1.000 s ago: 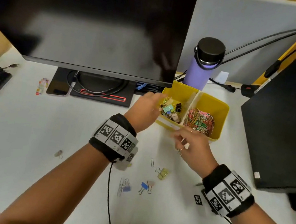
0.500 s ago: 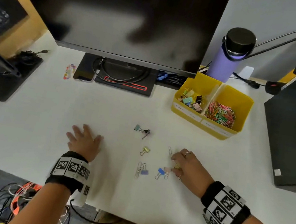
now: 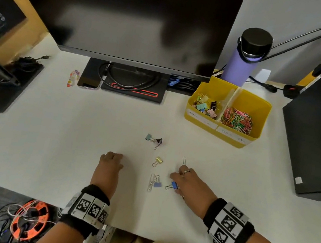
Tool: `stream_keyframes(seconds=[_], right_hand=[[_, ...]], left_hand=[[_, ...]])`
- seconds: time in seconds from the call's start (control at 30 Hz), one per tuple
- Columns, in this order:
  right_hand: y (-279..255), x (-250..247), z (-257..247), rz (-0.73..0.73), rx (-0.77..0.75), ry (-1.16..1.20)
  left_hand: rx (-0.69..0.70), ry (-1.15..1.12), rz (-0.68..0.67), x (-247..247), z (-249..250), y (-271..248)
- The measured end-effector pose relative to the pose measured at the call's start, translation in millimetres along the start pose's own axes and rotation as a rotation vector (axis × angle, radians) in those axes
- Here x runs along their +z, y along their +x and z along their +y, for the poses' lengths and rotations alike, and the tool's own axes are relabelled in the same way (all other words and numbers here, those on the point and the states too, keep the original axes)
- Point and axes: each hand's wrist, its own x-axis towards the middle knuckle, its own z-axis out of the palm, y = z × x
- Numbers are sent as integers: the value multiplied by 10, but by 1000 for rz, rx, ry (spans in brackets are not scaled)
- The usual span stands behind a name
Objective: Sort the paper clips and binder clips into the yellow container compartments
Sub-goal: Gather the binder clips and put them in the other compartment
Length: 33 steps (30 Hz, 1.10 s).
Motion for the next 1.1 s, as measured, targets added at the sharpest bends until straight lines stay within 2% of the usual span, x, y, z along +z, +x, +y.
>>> stream_keyframes(seconds=[0.13,0.3,0.33,0.37,0.43,0.5,0.6,0.63,0.67,0.73,0.77,0.9,0.97,1.03,1.1], right_hand=[[40,9,-21,3,-68,-121],[53,44,-49,-14,-66,-171],[49,41,-64,-7,-49,-196],[41,80,-49,69,-40,-204],[37,59,-103,7,28,-219],[40,27,-156,-64,12,-267],[47,-1,-127,-49,79,-229],[47,-10,-140,-12,93,-242],[52,-19,-127,-72,88,-199],[71,24,-42,8,42,-50],[61,-14,-12,10,33,38],[49,-180,167,175,151,548],[45,-273,223,155,205,1006],[31,-376,242,76,253,1470],[13,-444,258,-9,256,1787]], left_hand=[[47,-39,10,-42,37,87],[72,-81,12,-46,79,173],[87,-87,9,-49,84,185],[115,-101,6,-47,90,196],[176,-149,23,-46,106,215],[200,-219,80,-67,101,242],[93,-354,185,-141,26,283],[17,-443,170,-164,-22,304],[-64,-531,118,-184,-72,320],[-193,-596,-6,-205,-148,327],[-216,-557,-52,-212,-155,313],[-54,-120,-179,-150,-97,180],[-38,-45,-184,-96,-74,151],[-36,-38,-141,-53,-72,159],[-11,-3,-122,-24,-68,162]])
